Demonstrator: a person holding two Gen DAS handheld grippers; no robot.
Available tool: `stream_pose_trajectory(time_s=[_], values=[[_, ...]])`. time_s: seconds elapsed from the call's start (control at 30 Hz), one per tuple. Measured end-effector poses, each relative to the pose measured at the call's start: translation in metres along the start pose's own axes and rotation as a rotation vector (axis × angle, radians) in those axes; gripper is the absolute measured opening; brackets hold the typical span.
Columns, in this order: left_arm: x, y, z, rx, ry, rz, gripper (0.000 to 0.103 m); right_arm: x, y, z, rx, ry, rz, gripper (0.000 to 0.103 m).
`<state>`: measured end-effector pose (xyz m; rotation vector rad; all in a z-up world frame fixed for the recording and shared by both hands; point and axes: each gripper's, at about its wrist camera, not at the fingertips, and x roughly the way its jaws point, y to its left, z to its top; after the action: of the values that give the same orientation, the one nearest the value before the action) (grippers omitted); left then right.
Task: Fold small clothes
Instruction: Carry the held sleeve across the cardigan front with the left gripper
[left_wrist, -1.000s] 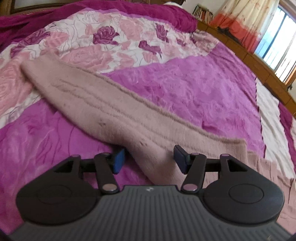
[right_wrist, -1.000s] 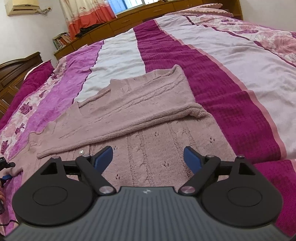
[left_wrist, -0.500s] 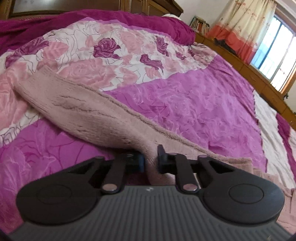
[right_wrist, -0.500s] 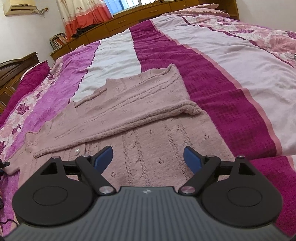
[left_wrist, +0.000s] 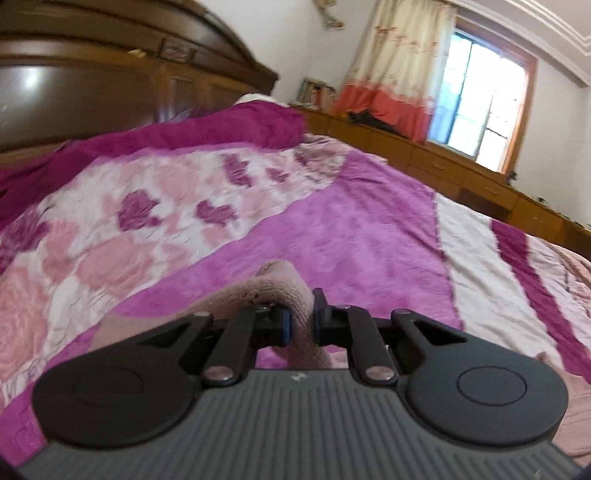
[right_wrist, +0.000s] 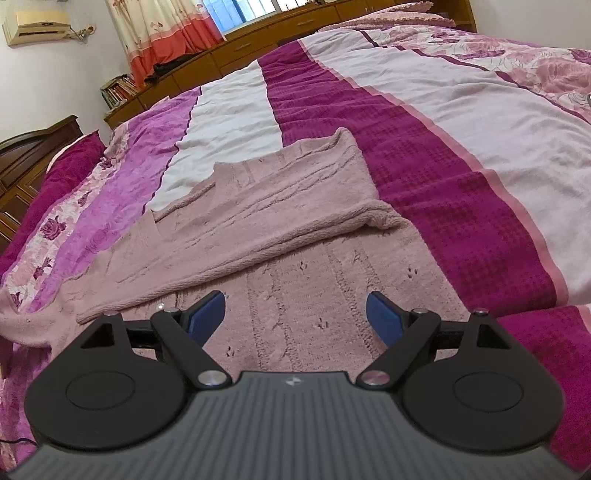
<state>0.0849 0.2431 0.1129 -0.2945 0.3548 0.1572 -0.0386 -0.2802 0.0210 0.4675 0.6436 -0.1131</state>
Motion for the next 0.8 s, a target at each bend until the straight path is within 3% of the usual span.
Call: stream_pose_trajectory(time_s=[0.37,0.8], values=[[-0.028,-0.089,0.012,0.110,-0.048,-0.130,0.013,-0.002,-0.009,0.005,0.030,-0.013,0.025,0.088],[-0.024,-0.185,-0.022,0.219,-0.002,-0.252,0.013,-0.004,-0.025,0.004,0.081,-0.021,0.051,0.088]])
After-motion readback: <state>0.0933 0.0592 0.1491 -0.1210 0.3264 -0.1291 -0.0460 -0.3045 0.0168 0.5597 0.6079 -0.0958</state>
